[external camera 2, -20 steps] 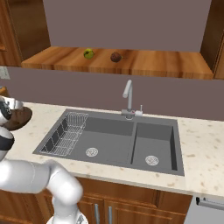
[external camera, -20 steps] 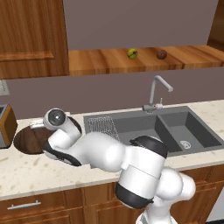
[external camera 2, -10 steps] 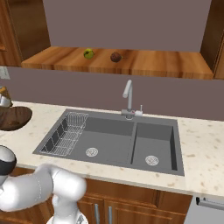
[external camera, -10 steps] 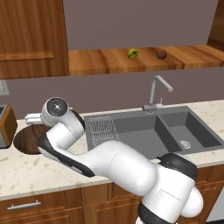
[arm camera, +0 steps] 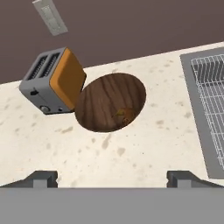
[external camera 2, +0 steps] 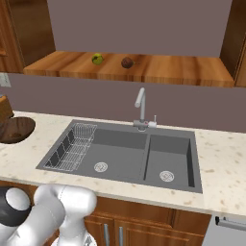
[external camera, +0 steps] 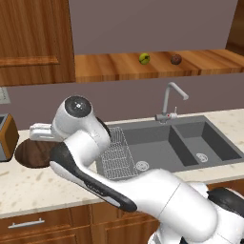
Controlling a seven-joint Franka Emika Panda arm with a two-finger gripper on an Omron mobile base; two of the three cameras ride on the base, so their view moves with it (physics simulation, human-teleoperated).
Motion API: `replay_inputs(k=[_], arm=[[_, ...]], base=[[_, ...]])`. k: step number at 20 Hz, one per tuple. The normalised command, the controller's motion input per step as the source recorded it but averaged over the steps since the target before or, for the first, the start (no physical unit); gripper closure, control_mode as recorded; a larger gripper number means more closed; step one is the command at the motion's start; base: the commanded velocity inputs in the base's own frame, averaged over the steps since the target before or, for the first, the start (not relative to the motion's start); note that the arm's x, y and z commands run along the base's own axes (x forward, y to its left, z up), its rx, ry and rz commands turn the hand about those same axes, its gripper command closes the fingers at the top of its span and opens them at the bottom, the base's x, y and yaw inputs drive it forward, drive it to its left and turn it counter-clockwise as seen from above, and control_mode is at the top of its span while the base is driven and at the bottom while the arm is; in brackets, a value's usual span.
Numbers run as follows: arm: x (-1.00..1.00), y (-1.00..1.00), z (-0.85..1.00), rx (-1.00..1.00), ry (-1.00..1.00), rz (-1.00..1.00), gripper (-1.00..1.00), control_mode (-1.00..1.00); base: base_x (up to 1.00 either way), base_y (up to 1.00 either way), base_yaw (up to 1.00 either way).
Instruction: Pick the pears from the cabinet and place them in one bowl. Pick the banana from the sink and place it in the other bowl.
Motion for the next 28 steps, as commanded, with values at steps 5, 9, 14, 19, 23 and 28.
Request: replay_inputs(k=[5, 9, 14, 19, 23, 28], arm=[[-0.86, -0.49, 0.36, 0.01, 0.09, -0.03, -1.00, -1.00], [-0.61, -0.72, 0.29, -0.03, -0.01, -0.01, -1.00, -1.00], [-0.46, -0.84, 0.26, -0.10, -0.09, 0.00, -1.00, -1.00], [-0.29, -0.97, 0.29, -0.08, -0.15, 0.02, -1.00, -1.00], [-0.09, -1.00, 0.45, -0.01, -0.15, 0.00, -1.00, -1.00], [0.00, -1.00, 0.62, 0.00, -0.16, 0.00, -1.00, -1.00]], base=[[0.00, 0.00, 0.00], [0.00, 0.00, 0.00], [0.00, 0.00, 0.00], [0.00, 0.00, 0.00], [0.00, 0.00, 0.00], [0.00, 0.00, 0.00]])
